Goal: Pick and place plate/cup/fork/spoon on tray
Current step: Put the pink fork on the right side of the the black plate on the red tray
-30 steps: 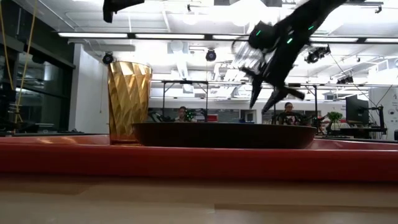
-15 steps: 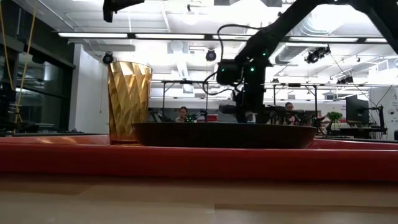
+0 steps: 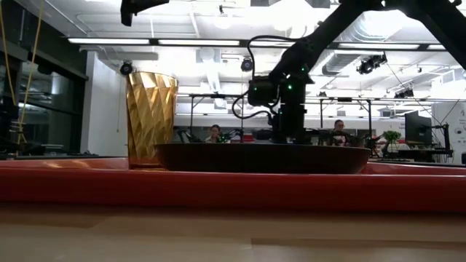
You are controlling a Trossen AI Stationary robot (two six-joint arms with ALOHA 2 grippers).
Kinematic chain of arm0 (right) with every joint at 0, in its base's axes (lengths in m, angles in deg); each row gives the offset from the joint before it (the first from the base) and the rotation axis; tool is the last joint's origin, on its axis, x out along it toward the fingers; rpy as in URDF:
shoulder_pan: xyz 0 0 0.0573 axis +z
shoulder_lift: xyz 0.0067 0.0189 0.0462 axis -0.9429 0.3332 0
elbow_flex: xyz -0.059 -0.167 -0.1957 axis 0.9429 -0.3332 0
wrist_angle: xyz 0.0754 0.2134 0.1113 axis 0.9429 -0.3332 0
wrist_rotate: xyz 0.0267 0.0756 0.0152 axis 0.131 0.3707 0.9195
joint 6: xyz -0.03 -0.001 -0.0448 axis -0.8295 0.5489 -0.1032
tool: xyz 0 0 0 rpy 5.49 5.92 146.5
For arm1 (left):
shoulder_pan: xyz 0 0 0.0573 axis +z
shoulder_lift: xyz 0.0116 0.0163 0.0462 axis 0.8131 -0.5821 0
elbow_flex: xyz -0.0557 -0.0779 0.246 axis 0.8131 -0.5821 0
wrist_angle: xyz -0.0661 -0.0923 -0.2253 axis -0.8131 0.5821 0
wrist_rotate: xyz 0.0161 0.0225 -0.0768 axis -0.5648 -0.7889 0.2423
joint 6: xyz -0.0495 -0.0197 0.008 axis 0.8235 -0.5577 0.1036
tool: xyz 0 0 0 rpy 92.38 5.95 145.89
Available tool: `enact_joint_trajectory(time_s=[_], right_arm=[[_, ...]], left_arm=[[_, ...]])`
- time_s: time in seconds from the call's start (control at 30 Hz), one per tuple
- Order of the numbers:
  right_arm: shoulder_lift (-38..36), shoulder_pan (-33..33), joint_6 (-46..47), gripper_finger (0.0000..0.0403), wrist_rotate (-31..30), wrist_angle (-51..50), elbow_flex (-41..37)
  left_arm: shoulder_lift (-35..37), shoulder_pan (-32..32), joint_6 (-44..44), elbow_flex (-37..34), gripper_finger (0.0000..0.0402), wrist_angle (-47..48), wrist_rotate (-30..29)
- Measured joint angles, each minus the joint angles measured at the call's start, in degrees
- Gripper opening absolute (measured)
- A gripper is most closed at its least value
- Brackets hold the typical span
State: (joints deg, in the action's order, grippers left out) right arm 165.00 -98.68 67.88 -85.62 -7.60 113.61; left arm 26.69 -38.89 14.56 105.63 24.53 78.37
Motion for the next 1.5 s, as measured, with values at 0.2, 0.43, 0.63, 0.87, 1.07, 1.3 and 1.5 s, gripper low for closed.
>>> enact_joint_trajectory(time_s=[0.2, 0.43, 0.63, 0.87, 1.07, 1.3, 1.5], right_arm=[[-0.1, 0.0, -2.2, 0.0024, -0.4, -0.5, 0.0], [-7.2, 0.9, -6.7, 0.0017, -3.4, -5.3, -0.4], [-18.6, 7.1, -5.7, 0.0017, -3.6, -15.3, -0.4], [-27.2, 24.8, 12.4, 0.0017, -3.9, -24.3, -0.4], [-27.0, 42.3, 38.5, 0.0017, -2.8, -27.1, -2.9], [-26.6, 55.4, 66.3, 0.0017, -0.7, -11.9, -15.3], [-24.5, 55.6, 70.0, 0.0017, -4.7, -8.4, -17.3]], left_arm=[[0.0, 0.0, 0.0, 0.0, 0.0248, 0.0, 0.0], [0.0, 0.0, 0.0, 0.0, 0.0248, 0.0, -1.0], [-0.1, 0.0, 0.0, 0.0, 0.0248, -0.1, -1.6], [-0.1, 0.0, 0.0, 0.0, 0.0248, -1.0, -2.8], [-0.1, 0.0, 0.1, 0.0, 0.0248, -1.3, -2.8], [-0.1, 0.0, 0.1, 0.0, 0.0248, -1.3, -2.7], [-0.1, 0.0, 0.1, 0.0, 0.0248, -1.0, -2.6]])
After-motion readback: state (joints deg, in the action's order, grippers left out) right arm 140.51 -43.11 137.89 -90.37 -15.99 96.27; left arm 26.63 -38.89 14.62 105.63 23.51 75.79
